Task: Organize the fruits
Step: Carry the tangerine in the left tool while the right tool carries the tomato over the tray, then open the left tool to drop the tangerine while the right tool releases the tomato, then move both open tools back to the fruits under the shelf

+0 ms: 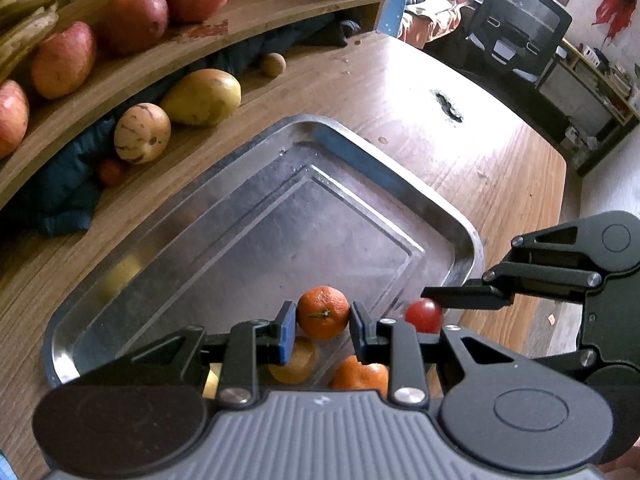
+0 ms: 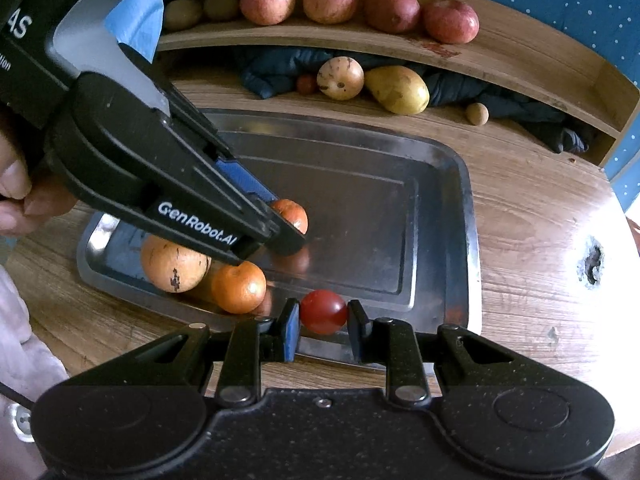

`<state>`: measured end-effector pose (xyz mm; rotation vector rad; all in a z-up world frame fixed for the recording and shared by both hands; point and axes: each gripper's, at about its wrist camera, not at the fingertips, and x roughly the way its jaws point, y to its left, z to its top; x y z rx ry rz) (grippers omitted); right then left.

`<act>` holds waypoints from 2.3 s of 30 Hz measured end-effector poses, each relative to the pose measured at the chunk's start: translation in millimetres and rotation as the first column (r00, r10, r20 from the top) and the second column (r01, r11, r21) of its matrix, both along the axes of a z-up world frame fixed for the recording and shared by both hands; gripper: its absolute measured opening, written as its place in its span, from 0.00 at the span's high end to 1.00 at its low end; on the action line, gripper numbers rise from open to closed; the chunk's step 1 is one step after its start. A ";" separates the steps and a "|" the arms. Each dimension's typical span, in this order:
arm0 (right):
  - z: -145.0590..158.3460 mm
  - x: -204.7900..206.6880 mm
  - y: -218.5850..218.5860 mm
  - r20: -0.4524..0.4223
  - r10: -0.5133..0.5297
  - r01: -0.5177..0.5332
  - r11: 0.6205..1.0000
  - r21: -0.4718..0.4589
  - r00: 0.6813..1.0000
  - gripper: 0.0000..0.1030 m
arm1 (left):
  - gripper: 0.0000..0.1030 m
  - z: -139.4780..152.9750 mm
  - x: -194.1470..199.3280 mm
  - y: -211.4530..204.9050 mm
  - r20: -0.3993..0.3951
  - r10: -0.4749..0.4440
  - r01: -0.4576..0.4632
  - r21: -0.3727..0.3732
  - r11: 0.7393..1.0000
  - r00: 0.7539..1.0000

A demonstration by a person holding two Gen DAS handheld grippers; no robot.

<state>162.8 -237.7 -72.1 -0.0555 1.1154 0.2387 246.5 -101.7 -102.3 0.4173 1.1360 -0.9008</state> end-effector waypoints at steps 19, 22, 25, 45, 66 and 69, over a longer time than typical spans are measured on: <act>-8.7 2.7 1.0 -0.008 0.008 -0.008 1.000 0.015 1.000 0.72 | 0.69 1.1 -2.1 0.3 -0.017 0.008 -0.008 0.011 1.000 1.000; -8.6 1.7 1.1 -0.006 0.010 -0.010 1.000 0.014 1.000 0.72 | 0.69 3.2 -2.1 2.0 -0.014 0.009 -0.009 0.006 1.000 1.000; -8.0 0.7 1.8 -0.006 0.011 -0.011 1.000 0.009 1.000 0.70 | 0.65 6.6 -2.7 5.3 -0.013 0.014 -0.014 -0.003 1.000 1.000; 14.2 -14.0 4.8 -0.016 -0.012 0.012 1.000 0.013 1.000 0.17 | 0.08 50.0 -10.3 63.0 -0.003 0.108 -0.108 -0.102 0.989 0.994; 15.9 12.7 20.8 -0.030 0.189 -0.187 0.981 0.054 0.982 0.01 | 0.00 40.8 -8.4 125.4 -0.042 0.268 -0.269 -0.014 0.963 0.962; 15.5 21.2 24.2 -0.022 0.215 -0.214 0.975 0.060 0.976 0.01 | 0.00 40.0 -0.8 130.6 -0.050 0.307 -0.308 -0.009 0.951 0.950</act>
